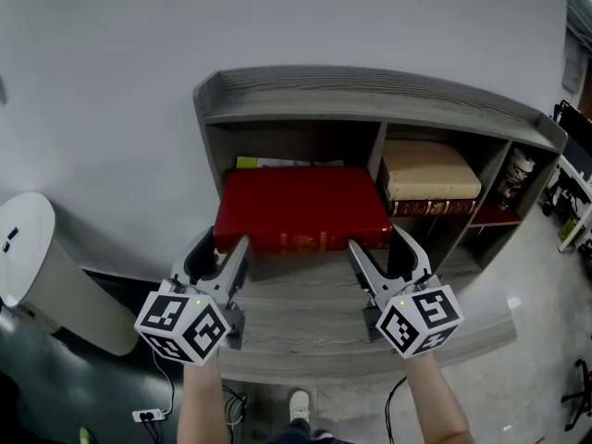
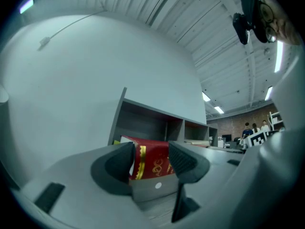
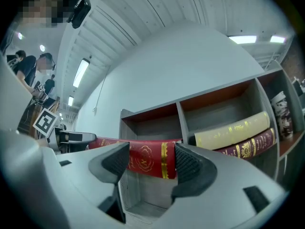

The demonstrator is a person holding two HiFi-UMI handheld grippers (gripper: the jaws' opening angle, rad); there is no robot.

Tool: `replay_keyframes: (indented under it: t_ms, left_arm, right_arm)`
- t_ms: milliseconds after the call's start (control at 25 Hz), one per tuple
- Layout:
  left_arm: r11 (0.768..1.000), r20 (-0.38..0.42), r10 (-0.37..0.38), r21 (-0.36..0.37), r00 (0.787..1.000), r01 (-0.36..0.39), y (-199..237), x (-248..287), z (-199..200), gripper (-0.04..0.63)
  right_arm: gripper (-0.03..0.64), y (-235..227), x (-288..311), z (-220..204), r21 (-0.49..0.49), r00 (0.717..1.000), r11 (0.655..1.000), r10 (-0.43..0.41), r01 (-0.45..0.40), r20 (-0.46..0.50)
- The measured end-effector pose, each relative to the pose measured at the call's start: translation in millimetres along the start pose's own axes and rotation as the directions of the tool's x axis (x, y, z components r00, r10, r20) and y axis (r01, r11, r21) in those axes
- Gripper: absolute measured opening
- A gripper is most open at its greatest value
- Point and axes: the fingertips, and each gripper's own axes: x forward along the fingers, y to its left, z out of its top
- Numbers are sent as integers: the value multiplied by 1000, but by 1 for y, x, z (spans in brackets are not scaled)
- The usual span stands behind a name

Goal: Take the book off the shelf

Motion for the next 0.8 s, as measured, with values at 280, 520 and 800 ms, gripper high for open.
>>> replay_keyframes:
  t_ms: [280,520,800]
  left_arm:
    - [999,51,-4,35,999,2,-10,-12,16,235]
    - [999,81,3,40,997,-7,-18,-24,29,235]
    - [999,98,10,32,995,-13,-30,-37,34,233]
  right_arm:
    - [279,7,-12,16,-13,999,1000,3,-3,53]
    - [279,15,-20,30,-27,996,1000,10,-8,86]
    - [279,19,-36,40,-34,994,999,16,-12,107]
